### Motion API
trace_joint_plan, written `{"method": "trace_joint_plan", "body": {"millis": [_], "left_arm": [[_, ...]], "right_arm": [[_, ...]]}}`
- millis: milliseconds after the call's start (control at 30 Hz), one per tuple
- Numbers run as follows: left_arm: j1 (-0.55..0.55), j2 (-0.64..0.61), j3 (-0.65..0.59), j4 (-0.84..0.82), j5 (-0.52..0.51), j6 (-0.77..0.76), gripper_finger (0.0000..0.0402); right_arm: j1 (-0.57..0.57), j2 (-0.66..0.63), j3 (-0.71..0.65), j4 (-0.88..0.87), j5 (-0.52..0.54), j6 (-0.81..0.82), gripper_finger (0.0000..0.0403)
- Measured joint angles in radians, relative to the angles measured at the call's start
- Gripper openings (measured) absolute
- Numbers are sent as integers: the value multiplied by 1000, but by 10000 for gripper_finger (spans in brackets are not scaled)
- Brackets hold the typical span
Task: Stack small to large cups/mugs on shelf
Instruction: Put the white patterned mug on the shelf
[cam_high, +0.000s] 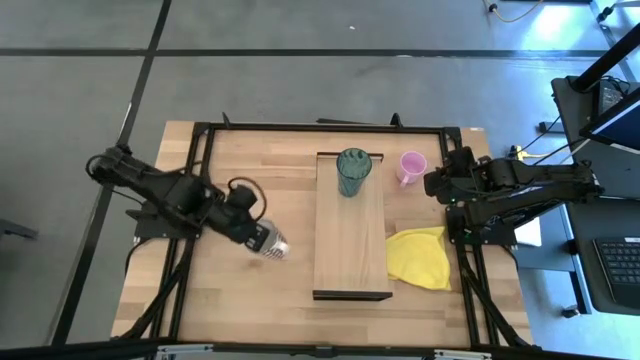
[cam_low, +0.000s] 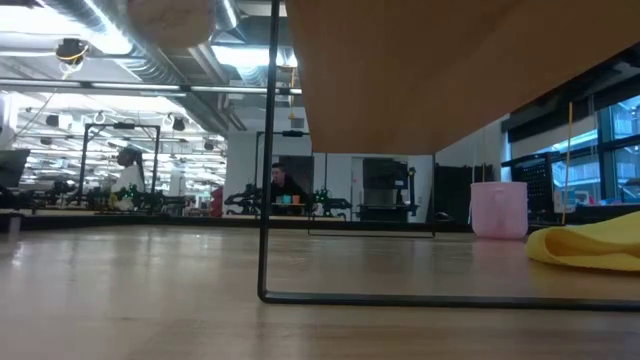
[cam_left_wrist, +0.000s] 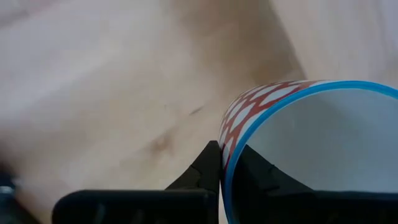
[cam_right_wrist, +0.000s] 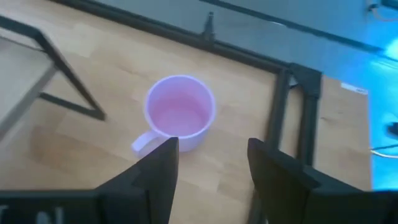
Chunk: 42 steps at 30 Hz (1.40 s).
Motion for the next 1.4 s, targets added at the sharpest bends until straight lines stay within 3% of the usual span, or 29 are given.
{"method": "trace_joint_plan", "body": {"millis": [233,400,633,800,1000,1300,1400], "left_arm": [[93,168,346,-198,-14,123,16],[147,270,489,-196,-16,188,16],[208,410,636,-176,21,260,16],[225,491,723,-90,54,335,16],[246,536,758,-55,21,428,16],[269,586,760,47,-42,363,16],[274,626,761,55,-27,343,16]], "right_arm": [[-73,-9,0,-74,2,76,194],[-122,-29,0,-79,2,167,194],[-155,-34,0,-58,2,174,194],[-166,-31,0,12,-34,174,194],[-169,-23,0,120,-41,150,194],[-169,-20,0,144,-17,-22,194],[-169,-22,0,152,-70,-89,194]]}}
